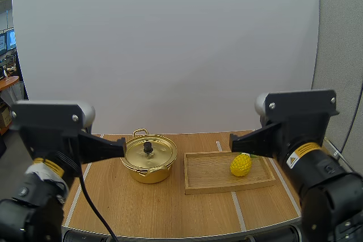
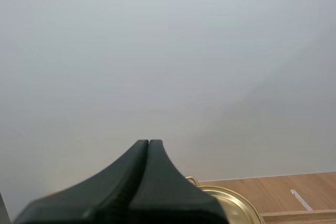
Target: Open the pot, put the pineapple inside, and close it
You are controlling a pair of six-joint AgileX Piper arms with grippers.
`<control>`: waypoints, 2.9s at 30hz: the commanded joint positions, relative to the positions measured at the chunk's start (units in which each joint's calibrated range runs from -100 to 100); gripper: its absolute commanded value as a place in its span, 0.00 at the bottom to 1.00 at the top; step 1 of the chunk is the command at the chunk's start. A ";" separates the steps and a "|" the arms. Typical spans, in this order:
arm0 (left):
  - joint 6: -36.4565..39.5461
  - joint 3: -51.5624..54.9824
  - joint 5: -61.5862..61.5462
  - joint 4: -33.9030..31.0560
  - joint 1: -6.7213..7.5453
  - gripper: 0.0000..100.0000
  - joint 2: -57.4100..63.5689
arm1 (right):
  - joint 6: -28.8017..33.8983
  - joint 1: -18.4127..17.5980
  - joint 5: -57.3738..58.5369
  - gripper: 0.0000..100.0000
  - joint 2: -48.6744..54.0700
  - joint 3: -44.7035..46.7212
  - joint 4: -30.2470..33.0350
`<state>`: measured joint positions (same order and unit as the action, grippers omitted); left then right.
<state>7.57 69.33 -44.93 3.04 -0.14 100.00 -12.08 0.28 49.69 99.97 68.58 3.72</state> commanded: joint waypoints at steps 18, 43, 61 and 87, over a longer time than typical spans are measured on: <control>-3.85 -14.37 -29.57 1.23 -0.27 0.00 -0.80 | -0.97 0.19 39.51 0.00 -0.57 -15.13 0.45; -4.06 -14.37 -9.94 4.67 -0.27 0.00 -39.19 | -0.97 0.19 32.21 0.00 -30.89 -15.13 -1.27; -10.25 -14.37 -13.31 4.67 -0.27 1.00 -46.10 | -1.56 0.19 32.03 1.00 -30.82 -15.13 -7.26; -42.99 -22.13 -18.64 25.58 0.14 1.00 -67.40 | -0.97 0.19 33.52 1.00 -30.82 -15.13 -6.53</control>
<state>-34.33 49.34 -63.28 27.27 -0.29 36.44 -13.04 0.28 83.04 68.88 53.80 -3.24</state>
